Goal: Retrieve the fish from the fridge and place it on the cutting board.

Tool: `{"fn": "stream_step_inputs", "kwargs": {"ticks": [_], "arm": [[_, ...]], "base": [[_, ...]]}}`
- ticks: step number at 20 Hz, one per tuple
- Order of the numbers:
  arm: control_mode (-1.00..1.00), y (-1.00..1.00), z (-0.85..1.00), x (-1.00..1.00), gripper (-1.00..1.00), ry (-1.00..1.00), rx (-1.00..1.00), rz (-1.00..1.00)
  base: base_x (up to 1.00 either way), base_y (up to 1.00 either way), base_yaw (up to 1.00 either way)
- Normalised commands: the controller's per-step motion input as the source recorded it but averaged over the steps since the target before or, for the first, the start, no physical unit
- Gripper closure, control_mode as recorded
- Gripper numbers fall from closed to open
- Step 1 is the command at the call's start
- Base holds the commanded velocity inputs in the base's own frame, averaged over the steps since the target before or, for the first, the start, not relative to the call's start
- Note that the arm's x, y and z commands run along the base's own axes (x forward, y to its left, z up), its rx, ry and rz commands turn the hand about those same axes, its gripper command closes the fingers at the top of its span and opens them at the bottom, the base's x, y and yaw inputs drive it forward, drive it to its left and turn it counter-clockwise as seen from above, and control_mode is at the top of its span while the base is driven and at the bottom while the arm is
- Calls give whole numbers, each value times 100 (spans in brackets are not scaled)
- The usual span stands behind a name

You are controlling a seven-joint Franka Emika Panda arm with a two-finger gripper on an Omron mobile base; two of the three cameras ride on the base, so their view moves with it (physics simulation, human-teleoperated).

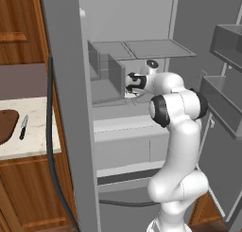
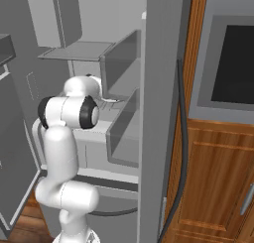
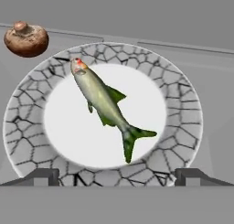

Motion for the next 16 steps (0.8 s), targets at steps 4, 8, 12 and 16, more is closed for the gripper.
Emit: {"fn": "stream_step_inputs", "kwargs": {"ticks": [4, 8, 12, 16], "arm": [[-100, 0, -21, 23, -100, 0, 0, 0], [-100, 0, -13, 30, -100, 0, 0, 0], [-100, 0, -4, 29, -100, 0, -1, 0], [-100, 0, -5, 26, -100, 1, -3, 1]], "base": [[0, 0, 0], [0, 0, 0], [0, 0, 0], [0, 0, 0]]}}
